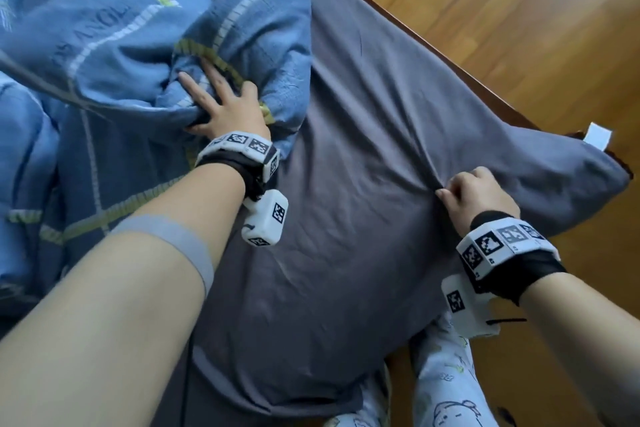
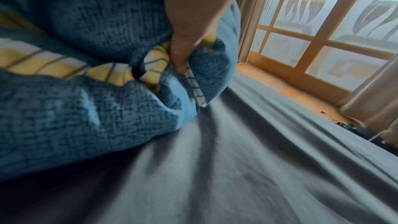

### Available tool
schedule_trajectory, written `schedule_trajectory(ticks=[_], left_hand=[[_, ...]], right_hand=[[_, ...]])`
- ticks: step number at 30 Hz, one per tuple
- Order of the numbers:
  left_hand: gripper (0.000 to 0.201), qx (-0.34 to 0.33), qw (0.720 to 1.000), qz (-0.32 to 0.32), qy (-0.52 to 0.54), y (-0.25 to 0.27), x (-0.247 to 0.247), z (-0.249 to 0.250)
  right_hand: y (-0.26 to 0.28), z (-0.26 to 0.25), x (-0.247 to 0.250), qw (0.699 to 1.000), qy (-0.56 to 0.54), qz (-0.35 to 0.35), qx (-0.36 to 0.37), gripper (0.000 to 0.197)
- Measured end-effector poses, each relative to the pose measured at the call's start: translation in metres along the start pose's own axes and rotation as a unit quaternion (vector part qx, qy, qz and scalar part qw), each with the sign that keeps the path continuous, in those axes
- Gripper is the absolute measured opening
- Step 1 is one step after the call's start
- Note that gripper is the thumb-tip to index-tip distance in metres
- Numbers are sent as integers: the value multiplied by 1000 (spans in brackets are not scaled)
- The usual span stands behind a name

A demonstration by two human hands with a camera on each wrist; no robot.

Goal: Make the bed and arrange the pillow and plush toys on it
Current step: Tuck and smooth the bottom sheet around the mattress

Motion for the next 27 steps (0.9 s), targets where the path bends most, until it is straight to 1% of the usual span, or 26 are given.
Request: schedule_trajectory(ticks=[1,4,7,10,13,15,16,18,19,21,22,24,26,27], left_hand=[[25,-14,1000,-5,5,1,5,-1],[26,-46,999,-19,5,3,21,-10],[28,-53,999,0,7,3,41,-23],[27,-54,998,10,5,5,51,-30],[23,-56,998,5,-10,9,46,-23],[20,-60,998,3,-18,13,34,-12],[17,-67,997,4,-22,15,27,-5],[10,-88,996,21,-22,21,7,9],[13,-99,994,35,-19,25,-1,17],[32,-127,991,37,-7,37,-17,35],[42,-145,989,20,6,45,-24,46],[61,-183,981,-42,42,59,-37,66],[74,-208,965,-128,95,70,-51,85],[77,-210,953,-174,131,75,-57,93]], right_hand=[[1,2,5,1000,-5,3,-1,26],[1,6,25,1000,-7,24,-3,27],[-4,7,46,999,21,45,-2,30],[-11,9,52,998,38,42,-12,28],[-12,7,42,999,44,7,-13,25],[-13,10,32,1000,22,-4,-11,25],[-13,12,29,1000,-2,2,-7,24],[-15,20,27,996,-81,38,-12,15],[-17,26,28,991,-112,63,-21,21],[-20,37,33,985,-139,91,-54,42],[-21,42,37,982,-148,91,-74,49],[-31,53,42,977,-174,73,-101,54],[-44,62,43,977,-181,52,-99,50],[-49,64,42,976,-188,46,-96,46]])
Point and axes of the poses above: each hand's wrist, its own y-axis away from the middle knuckle, its own x-axis out of the back of the hand, z = x × y, the point moved 2 cm from there along -y, towards the middle knuckle, and after that the axes turned 9 degrees about -x, right-handed, at the moved point
